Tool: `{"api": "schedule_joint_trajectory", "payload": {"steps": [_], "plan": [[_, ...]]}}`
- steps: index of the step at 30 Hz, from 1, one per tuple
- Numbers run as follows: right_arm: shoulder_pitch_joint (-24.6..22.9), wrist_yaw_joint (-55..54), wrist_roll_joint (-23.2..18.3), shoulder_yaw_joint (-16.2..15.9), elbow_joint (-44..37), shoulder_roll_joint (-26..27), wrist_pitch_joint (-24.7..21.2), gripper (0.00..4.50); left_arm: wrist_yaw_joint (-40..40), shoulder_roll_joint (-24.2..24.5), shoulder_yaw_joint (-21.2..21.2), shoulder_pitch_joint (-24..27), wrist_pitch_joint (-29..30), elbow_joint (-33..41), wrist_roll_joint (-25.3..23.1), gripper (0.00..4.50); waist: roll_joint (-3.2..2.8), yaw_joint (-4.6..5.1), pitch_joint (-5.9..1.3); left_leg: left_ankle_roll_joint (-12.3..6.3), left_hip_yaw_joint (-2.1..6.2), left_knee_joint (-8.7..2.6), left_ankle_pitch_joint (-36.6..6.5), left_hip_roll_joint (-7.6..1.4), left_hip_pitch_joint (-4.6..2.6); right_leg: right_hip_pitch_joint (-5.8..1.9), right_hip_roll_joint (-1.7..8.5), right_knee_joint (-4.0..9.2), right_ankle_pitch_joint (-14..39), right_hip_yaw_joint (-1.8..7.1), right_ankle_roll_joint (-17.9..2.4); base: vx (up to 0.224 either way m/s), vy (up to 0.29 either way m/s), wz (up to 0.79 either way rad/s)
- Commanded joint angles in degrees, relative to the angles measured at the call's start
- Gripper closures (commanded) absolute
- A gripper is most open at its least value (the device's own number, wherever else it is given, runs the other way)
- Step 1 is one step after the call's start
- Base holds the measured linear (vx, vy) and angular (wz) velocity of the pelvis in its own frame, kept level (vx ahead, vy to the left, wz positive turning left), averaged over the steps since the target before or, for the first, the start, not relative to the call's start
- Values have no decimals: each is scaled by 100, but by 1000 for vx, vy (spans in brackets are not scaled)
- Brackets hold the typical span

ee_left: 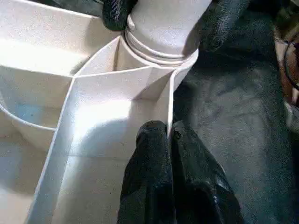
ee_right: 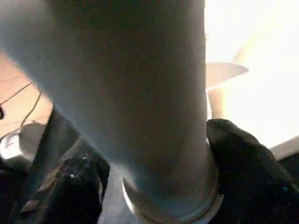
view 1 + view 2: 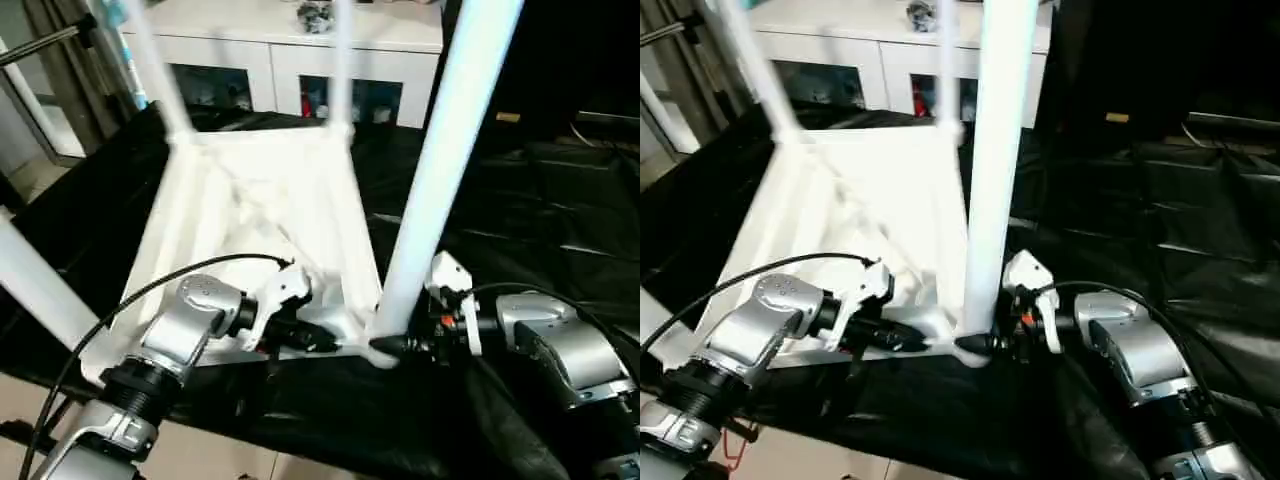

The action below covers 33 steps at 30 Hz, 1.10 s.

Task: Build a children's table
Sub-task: Rotate leg to tighten

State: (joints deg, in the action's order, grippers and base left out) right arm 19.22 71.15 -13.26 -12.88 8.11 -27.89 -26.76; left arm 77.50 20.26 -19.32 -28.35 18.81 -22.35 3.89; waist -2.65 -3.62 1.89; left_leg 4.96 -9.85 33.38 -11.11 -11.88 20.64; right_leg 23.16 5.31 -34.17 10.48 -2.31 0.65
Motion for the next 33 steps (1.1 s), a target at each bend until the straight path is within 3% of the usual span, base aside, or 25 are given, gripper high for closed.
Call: {"api": "schedule_joint_trajectory", "payload": {"steps": [1, 3, 5, 8, 9, 10, 11, 12, 14, 15, 17, 19, 20, 21, 22, 23, 27, 28, 29, 31, 33], "plan": [[-48, 188, -154, -347, -219, 160, -95, 162, -57, -148, 46, -338, -30, 101, 181, 450, 60, 30, -309, -330, -57, -364, -1023, -74, -28, -312, 152, 330, 597, 136, -1567, 0, 0, 0], [-96, 134, -185, -339, -272, 198, -126, 177, -101, -181, 33, -339, -35, 77, 155, 450, 62, 21, -309, -332, -54, -357, -958, -72, -22, -314, 160, 325, 581, 139, -1573, 0, 0, 0], [-191, 79, -269, -326, -388, 251, -226, 189, -271, -252, 72, -338, -5, 37, 154, 450, 121, 10, -311, -367, -53, -352, -855, -72, -13, -320, 168, 317, 614, 144, -1521, 0, 0, 0], [-335, -126, -233, -309, -442, 372, -169, 195, -701, -381, 201, -289, 34, 14, 99, 450, 115, 13, -304, -369, -53, -353, -861, -71, -9, -307, 174, 337, 743, 147, -1479, 0, 0, 0], [-380, -511, -129, -233, -362, 563, -122, 195, -1065, -466, 287, -262, 81, 48, 22, 450, 74, 10, -301, -348, -48, -357, -893, -69, -12, -301, 173, 341, 800, 144, -1469, 0, 0, 0], [-405, -786, -56, -181, -297, 700, -91, 196, -1303, -522, 346, -248, 107, 67, -33, 450, 33, 30, -286, -270, -50, -365, -1020, -70, -15, -276, 173, 363, 938, 148, -1436, 0, 0, 0], [-423, -1085, 26, -121, -213, 847, -49, 199, -1536, -591, 414, -228, 185, 113, -63, 450, 87, 69, -279, -188, -41, -382, -1114, -54, 5, -298, 166, 384, 1113, 138, -1351, 0, 0, 0], [-422, -1344, 93, -64, -128, 971, -50, 202, -1723, -670, 482, -209, 292, 169, -62, 450, 91, 79, -277, -161, -37, -391, -1168, -46, 4, -298, 163, 397, 1257, 132, -1297, 0, 0, 0], [-407, -1761, 191, 36, 31, 1173, -68, 204, -2059, -835, 600, -175, 482, 267, -59, 450, 49, 122, -265, -65, -27, -410, -1312, -44, 10, -289, 177, 419, 1642, 130, -1171, 0, 0, 0], [-389, -2494, 313, 209, 254, 1570, -141, 206, -2563, -1131, 720, -79, 797, 499, -78, 450, 124, 176, -267, -38, -27, -410, -1339, -40, 15, -286, 166, 445, 1738, 127, -1107, 0, 0, 0], [-282, -3199, 448, 381, 537, 1916, -208, 210, -2878, -1353, 746, -20, 931, 579, -89, 450, 116, 273, -263, -17, -5, -421, -1362, -19, 42, -285, 167, 464, 1991, 106, -1003, 0, 0, 0], [-100, -3733, 629, 486, 849, 2095, -253, 210, -2930, -1457, 671, 23, 897, 547, -84, 450, 155, 347, -269, -49, 4, -415, -1326, -3, 78, -291, 151, 465, 1919, 107, -973, 0, 0, 0], [-27, -3901, 714, 517, 964, 2160, -232, 210, -2926, -1489, 629, 45, 853, 525, -85, 450, 140, 356, -270, -51, 6, -415, -1338, -2, 69, -284, 154, 470, 1913, 106, -981, 0, 0, 0], [2, -3941, 749, 521, 1002, 2185, -185, 210, -2906, -1502, 609, 55, 825, 516, -81, 450, 138, 388, -266, -82, 1, -411, -1416, 2, 49, -268, 149, 489, 1936, 108, -979, 0, 0, 0], [7, -3865, 682, 546, 980, 2217, -149, 156, -2874, -1512, 605, 70, 810, 520, -58, 450, 134, 384, -266, -103, -5, -407, -1463, -2, 32, -254, 146, 501, 1968, 113, -974, 0, 0, 0], [6, -3698, 598, 538, 893, 2235, -158, 142, -2823, -1506, 585, 88, 817, 549, -39, 450, 103, 377, -270, -147, -14, -403, -1461, -6, 28, -261, 138, 506, 1841, 122, -993, 0, 0, 0], [-45, -3428, 502, 524, 666, 2193, -198, 136, -2792, -1449, 550, 84, 779, 565, -96, 450, 77, 370, -282, -181, -10, -409, -1315, -16, 44, -290, 132, 464, 1422, 117, -1095, 0, 0, 0], [-98, -3184, 447, 459, 495, 2089, -116, 102, -2752, -1376, 494, 71, 655, 512, -162, 450, 34, 360, -290, -191, -6, -411, -1289, -15, 34, -296, 134, 456, 1352, 113, -1127, 0, 0, 0], [-100, -3166, 435, 434, 479, 2071, -84, 95, -2772, -1358, 470, 72, 635, 510, -162, 450, 59, 357, -293, -224, -16, -401, -1296, -21, 32, -297, 131, 460, 1276, 118, -1150, 0, 0, 0], [-163, -3011, 425, 351, 303, 1883, -47, 95, -2755, -1308, 435, 65, 548, 447, -164, 450, 38, 346, -296, -245, -19, -400, -1264, -21, 30, -304, 130, 459, 1205, 115, -1175, 0, 0, 0], [-439, -2026, 32, 354, -358, 1139, -75, 95, -2403, -1099, 326, -36, 144, 143, -227, 450, 111, 281, -302, -331, -24, -385, -1150, -21, 27, -335, 123, 460, 1101, 120, -1156, 0, 0, 0]]}}
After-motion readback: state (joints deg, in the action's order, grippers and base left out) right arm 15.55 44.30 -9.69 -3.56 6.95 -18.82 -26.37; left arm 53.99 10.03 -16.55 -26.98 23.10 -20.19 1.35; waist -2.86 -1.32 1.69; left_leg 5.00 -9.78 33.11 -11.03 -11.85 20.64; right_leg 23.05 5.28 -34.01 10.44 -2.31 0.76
